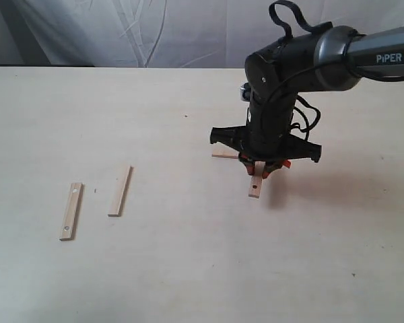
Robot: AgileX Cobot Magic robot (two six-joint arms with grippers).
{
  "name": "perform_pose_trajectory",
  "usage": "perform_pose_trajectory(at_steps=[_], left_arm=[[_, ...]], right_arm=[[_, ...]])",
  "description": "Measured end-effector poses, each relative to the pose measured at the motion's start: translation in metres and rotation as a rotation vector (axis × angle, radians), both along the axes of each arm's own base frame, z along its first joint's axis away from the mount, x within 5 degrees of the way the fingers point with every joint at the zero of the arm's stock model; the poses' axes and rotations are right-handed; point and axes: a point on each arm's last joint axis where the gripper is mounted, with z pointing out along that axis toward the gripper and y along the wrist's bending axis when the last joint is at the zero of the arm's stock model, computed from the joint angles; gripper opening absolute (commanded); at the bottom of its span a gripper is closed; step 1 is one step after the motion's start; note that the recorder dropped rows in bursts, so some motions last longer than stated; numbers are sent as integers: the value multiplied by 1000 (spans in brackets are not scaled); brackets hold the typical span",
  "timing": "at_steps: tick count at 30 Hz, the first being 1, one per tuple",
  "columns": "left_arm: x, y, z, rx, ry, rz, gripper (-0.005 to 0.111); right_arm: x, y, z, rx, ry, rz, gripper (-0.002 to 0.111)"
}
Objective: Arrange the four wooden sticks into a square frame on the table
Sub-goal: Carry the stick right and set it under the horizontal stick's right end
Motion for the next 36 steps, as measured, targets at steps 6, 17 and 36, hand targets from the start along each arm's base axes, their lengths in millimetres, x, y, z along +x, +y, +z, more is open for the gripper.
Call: perform_pose_trajectory(at_steps=[6, 17, 36], left_arm=[[0, 0, 0, 0, 0, 0, 0], [0, 0, 0, 0, 0, 0, 0], [0, 0, 0, 0, 0, 0, 0]], right_arm=[[8, -3, -6, -47, -66, 10, 0], [11, -1, -17, -66, -77, 102, 0], [6, -3, 20, 26, -110, 81, 0]])
